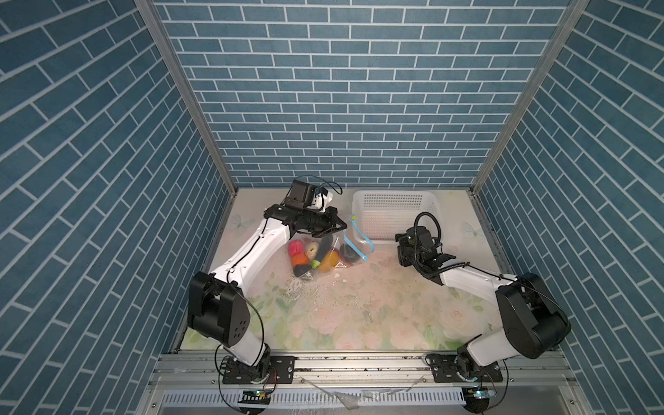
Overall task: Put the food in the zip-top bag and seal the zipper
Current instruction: 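Open the right gripper to release the eggplant and raise it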
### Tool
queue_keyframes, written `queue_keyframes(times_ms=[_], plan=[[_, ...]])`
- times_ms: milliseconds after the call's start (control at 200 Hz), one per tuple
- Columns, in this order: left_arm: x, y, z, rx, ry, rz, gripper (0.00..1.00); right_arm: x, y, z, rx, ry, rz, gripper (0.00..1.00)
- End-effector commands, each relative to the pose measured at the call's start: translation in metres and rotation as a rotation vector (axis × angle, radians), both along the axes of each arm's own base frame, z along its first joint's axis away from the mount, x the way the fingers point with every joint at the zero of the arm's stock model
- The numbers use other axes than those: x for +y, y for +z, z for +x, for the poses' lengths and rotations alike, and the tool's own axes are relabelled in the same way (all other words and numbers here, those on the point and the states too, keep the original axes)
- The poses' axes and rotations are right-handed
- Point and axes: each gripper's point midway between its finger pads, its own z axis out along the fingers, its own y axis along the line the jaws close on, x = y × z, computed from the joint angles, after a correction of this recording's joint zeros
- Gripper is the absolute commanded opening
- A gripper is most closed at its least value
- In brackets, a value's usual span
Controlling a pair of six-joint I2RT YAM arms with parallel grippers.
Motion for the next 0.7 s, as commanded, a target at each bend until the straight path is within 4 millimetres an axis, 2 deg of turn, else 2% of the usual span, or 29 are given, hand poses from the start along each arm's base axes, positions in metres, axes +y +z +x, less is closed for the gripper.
queue_keyframes(times_ms=[0,695], plan=[[0.004,0.011,-0.003,-0.031,0.0,-0.003,0.0,0.005,0.013,0.014,-0.028,-0.027,0.056,0.64],[0.005,0.011,-0.007,-0.032,-0.003,-0.003,0.0,0.007,0.024,0.05,-0.091,-0.042,0.058,0.62]])
